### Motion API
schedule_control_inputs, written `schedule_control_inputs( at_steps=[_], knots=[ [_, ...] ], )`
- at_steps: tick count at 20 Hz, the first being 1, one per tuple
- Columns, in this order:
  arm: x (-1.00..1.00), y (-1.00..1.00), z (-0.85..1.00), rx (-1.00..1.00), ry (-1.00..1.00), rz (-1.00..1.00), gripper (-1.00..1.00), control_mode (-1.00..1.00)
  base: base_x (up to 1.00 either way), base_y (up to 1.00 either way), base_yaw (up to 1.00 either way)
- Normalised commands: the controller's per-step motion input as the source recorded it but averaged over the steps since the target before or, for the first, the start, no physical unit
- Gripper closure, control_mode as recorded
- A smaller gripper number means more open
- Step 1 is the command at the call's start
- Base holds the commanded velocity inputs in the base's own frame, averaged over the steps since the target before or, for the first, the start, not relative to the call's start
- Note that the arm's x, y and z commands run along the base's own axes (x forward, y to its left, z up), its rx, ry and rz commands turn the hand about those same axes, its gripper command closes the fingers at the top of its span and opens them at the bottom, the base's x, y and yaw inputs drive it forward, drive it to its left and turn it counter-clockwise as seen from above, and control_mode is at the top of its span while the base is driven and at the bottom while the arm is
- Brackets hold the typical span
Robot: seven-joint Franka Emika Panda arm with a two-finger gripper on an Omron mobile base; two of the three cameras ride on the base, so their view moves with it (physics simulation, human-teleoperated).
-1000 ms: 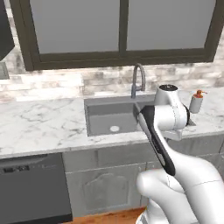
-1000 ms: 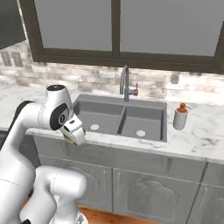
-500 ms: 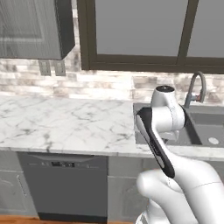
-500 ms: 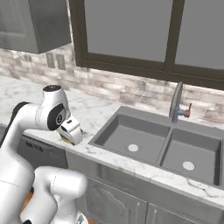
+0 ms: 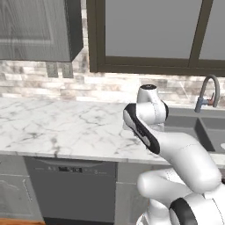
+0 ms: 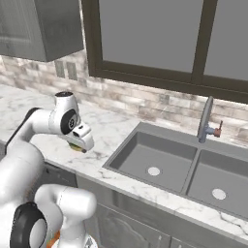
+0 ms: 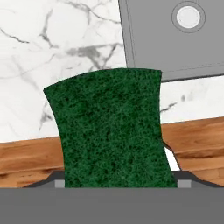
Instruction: Restock the sink supplies by placing the sponge and soap dispenser on the counter and next to the sink. Make sure the soap dispenser is upright.
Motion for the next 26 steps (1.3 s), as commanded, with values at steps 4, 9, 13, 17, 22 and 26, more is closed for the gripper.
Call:
schedule_control_inputs(
  at_steps=[4,9,13,17,22,26],
  knots=[
    [0.79,-0.01,-0.55,-0.01,0.01,0.06,1.0,-1.0,0.0,0.0,0.0],
    [0.7,-0.01,-0.8,-0.03,0.0,0.06,1.0,-1.0,0.0,0.0,0.0],
    [0.54,-0.09,-0.73,-0.01,0.0,0.06,1.0,-1.0,0.0,0.0,0.0],
    [0.48,-0.19,-0.29,0.0,0.0,0.04,1.0,-1.0,0.0,0.0,0.0],
    [0.6,-0.13,-0.21,0.0,0.0,0.05,1.0,-1.0,0.0,0.0,0.0],
    [0.53,-0.02,-0.37,0.0,0.0,0.05,-1.0,-1.0,0.0,0.0,0.0]
  ],
)
